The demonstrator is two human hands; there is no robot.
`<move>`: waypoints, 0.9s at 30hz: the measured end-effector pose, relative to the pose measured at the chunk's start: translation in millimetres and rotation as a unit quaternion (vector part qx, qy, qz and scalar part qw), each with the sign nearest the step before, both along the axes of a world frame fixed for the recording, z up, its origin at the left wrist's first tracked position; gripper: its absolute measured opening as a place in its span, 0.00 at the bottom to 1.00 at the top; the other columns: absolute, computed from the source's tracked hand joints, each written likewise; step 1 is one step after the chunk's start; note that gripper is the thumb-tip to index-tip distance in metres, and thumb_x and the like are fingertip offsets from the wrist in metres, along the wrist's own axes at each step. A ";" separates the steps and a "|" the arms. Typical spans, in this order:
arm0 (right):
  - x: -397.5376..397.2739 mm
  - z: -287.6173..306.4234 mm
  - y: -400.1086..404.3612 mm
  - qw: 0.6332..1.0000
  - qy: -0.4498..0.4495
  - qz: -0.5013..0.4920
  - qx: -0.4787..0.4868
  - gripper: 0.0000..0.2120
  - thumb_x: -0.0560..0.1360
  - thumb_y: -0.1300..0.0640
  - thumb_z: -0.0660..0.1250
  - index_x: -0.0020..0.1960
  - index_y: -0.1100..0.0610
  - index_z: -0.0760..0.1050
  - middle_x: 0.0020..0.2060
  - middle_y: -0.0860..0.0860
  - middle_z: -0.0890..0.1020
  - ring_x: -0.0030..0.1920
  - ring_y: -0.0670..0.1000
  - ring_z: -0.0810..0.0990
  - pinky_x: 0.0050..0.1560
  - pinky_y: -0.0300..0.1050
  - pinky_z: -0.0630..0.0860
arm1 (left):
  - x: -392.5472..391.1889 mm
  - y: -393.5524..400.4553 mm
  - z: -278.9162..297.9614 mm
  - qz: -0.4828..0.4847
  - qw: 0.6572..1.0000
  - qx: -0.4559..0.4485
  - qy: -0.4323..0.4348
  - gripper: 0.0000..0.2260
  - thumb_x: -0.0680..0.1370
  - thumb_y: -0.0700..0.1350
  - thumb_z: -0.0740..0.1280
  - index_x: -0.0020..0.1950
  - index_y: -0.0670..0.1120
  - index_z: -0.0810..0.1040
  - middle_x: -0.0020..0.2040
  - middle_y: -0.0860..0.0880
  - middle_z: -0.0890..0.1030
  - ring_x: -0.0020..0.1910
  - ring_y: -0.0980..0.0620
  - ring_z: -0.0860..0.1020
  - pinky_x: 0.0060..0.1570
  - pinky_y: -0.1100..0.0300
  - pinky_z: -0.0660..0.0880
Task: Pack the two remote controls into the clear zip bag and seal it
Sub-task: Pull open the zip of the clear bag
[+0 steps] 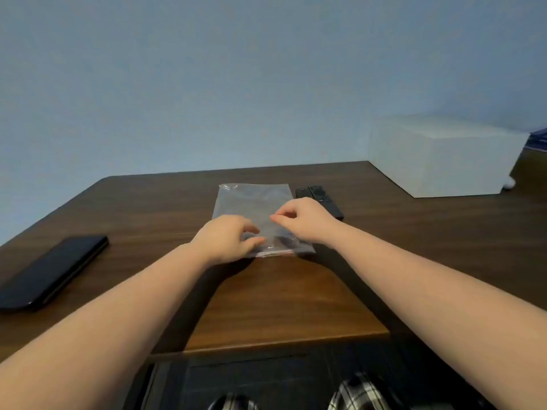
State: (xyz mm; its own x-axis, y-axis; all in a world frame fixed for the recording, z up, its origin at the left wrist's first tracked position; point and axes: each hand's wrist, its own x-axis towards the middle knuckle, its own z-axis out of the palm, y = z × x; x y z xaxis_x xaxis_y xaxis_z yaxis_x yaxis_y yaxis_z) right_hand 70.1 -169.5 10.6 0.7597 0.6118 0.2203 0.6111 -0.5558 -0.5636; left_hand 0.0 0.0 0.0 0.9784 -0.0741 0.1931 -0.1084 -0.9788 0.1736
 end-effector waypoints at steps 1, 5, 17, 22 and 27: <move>-6.4 -1.4 -2.3 1.000 0.009 0.001 -0.002 0.13 0.77 0.52 0.64 0.55 0.57 0.80 0.53 0.53 0.83 0.51 0.50 0.79 0.54 0.46 0.74 | -7.4 -2.4 -1.5 -0.008 1.000 -0.006 0.018 0.19 0.74 0.59 0.64 0.58 0.49 0.79 0.59 0.50 0.81 0.57 0.50 0.78 0.55 0.55 0.74; -23.7 -8.3 -10.9 1.000 0.001 0.000 -0.011 0.11 0.76 0.53 0.66 0.52 0.58 0.82 0.51 0.53 0.84 0.52 0.51 0.79 0.54 0.46 0.74 | -27.6 -8.7 -9.9 -0.043 0.998 -0.011 0.052 0.20 0.73 0.60 0.65 0.59 0.49 0.79 0.57 0.51 0.82 0.55 0.53 0.78 0.56 0.57 0.75; -42.6 -19.2 -17.0 0.989 0.077 -0.052 0.111 0.10 0.75 0.53 0.67 0.41 0.59 0.81 0.30 0.47 0.80 0.29 0.43 0.75 0.33 0.37 0.73 | -22.5 -16.6 -19.3 0.036 0.997 0.008 -0.061 0.11 0.78 0.49 0.61 0.46 0.46 0.81 0.45 0.47 0.84 0.45 0.45 0.79 0.39 0.55 0.74; -39.5 -26.8 -14.0 0.976 0.170 -0.074 0.114 0.12 0.76 0.55 0.67 0.41 0.62 0.82 0.34 0.54 0.84 0.24 0.44 0.75 0.26 0.35 0.73 | -15.3 -17.1 -15.2 0.077 0.993 -0.074 -0.045 0.09 0.76 0.48 0.62 0.47 0.46 0.81 0.47 0.47 0.84 0.47 0.46 0.79 0.47 0.51 0.78; -33.0 -24.6 -7.6 0.939 0.271 -0.107 0.184 0.13 0.75 0.53 0.67 0.48 0.63 0.80 0.41 0.59 0.84 0.31 0.48 0.79 0.27 0.36 0.76 | -8.4 -17.7 -11.8 0.098 0.980 -0.163 -0.059 0.09 0.77 0.44 0.62 0.46 0.43 0.81 0.46 0.45 0.83 0.46 0.45 0.78 0.48 0.52 0.76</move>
State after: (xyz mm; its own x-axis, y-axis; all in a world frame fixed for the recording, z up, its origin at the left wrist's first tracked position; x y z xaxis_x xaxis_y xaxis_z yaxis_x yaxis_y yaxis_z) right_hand 37.2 -177.1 -14.0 0.9182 0.3904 -0.0668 0.0760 -0.3391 -0.9377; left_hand -8.4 -17.7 -11.8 0.9371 0.1981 0.2874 0.0391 -0.8778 0.4775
